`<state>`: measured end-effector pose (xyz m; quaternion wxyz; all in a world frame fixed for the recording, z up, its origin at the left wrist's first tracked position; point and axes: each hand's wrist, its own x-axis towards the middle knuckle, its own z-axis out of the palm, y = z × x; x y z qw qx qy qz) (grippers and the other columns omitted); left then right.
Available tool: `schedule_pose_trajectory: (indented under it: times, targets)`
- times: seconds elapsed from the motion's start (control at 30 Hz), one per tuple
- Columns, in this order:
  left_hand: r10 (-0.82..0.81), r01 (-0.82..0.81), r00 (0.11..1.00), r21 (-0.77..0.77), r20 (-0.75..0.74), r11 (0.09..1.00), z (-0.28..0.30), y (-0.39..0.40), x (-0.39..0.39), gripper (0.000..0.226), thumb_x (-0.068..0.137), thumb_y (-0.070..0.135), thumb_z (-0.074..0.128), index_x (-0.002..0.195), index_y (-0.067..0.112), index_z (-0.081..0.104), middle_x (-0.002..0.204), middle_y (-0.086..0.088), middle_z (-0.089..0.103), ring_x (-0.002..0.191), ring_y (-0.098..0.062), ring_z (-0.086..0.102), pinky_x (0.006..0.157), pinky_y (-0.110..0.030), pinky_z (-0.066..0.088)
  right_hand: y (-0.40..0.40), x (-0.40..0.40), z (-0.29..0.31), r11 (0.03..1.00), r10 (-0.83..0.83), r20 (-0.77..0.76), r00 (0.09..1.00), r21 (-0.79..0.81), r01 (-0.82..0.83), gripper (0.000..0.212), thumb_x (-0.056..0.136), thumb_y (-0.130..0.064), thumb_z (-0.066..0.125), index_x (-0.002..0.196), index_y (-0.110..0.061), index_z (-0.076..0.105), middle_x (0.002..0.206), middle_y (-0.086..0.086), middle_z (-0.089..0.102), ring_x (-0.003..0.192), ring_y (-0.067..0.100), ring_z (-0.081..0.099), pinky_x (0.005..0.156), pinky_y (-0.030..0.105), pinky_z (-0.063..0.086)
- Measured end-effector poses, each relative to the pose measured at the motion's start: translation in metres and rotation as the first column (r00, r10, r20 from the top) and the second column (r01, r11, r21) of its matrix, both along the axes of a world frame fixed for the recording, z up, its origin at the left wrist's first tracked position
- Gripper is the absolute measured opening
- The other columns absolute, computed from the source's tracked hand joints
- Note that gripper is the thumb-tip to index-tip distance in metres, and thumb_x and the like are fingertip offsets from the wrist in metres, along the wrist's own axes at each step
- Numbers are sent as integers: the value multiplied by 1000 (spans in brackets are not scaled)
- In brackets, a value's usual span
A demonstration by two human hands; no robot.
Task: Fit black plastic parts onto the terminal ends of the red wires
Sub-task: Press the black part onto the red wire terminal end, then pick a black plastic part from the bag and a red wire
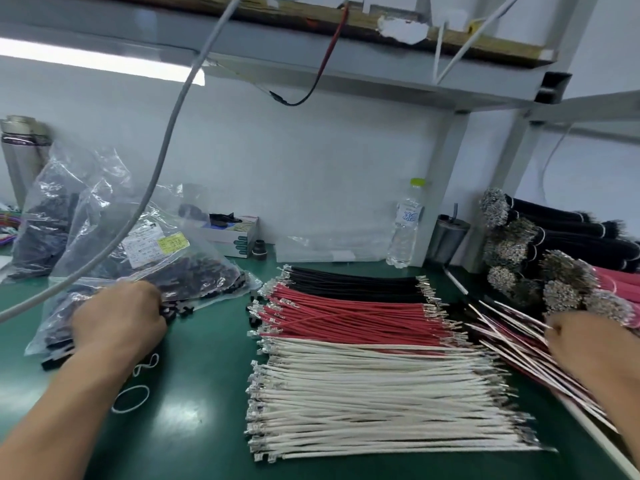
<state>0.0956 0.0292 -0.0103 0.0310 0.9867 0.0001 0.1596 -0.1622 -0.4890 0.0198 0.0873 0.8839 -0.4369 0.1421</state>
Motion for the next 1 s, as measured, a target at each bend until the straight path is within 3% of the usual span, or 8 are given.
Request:
schedule_pose_trajectory:
  times: [0.17,0.3,0.4,0.53,0.6,0.7,0.83,1.0]
  targets:
    - [15,-16,1000,25,24,1000,1,-3,-2,12,82,25,67,92,25,74,99,-3,72,91,-29,70,65,-32,53,12,5,-9,989,15,111,994,-148,1,17,86,-26,65,97,-22,77,95,14,69,95,35,62,80,37,54]
    - [-35,38,990,-21,140,999,-4,-3,0,16,91,33,65,94,20,74,92,-9,74,83,-32,71,62,-34,53,90,60,4,914,405,340,849,-132,-383,14,90,-25,71,102,-24,78,103,4,71,96,25,61,66,23,40]
    - [-143,211,936,-188,321,959,-6,-9,-5,14,94,33,71,102,24,78,91,-14,77,80,-39,72,61,-37,49,144,125,1,760,602,364,711,11,-649,18,96,-26,63,107,-31,77,109,-9,71,100,12,62,79,28,48]
    - [-290,454,880,-486,377,747,-10,-23,-12,13,90,22,78,103,20,79,87,-5,78,81,-31,74,71,-42,57,196,199,-12,631,695,298,654,183,-754,27,100,-23,57,122,-29,72,128,-8,68,118,15,61,93,30,46]
    - [-345,483,874,-685,342,545,-11,-29,-12,9,90,15,78,95,22,75,72,5,76,68,-15,74,68,-39,58,205,220,-19,634,689,216,692,284,-720,31,101,-25,57,131,-27,66,137,-2,63,125,21,58,99,35,46]
    - [-398,457,859,-832,323,313,-10,-36,-12,18,92,11,75,93,29,71,71,2,76,59,-17,73,60,-40,62,204,231,-19,667,674,154,722,294,-685,28,98,-28,62,125,-27,69,132,-2,66,122,22,60,96,37,48]
    - [-484,418,829,-886,280,203,-11,-41,-16,8,104,17,58,105,25,59,83,-2,77,53,-31,70,53,-42,60,197,231,-16,668,689,148,710,249,-701,10,94,-26,68,98,-28,76,109,-7,74,101,15,67,79,30,49]
    - [-524,385,805,-917,279,105,-10,-48,-26,23,102,16,62,102,32,78,70,-2,69,48,-19,56,44,-30,50,198,229,-17,670,724,145,675,86,-737,13,100,-22,58,104,-22,71,107,-2,72,94,19,66,72,29,43]
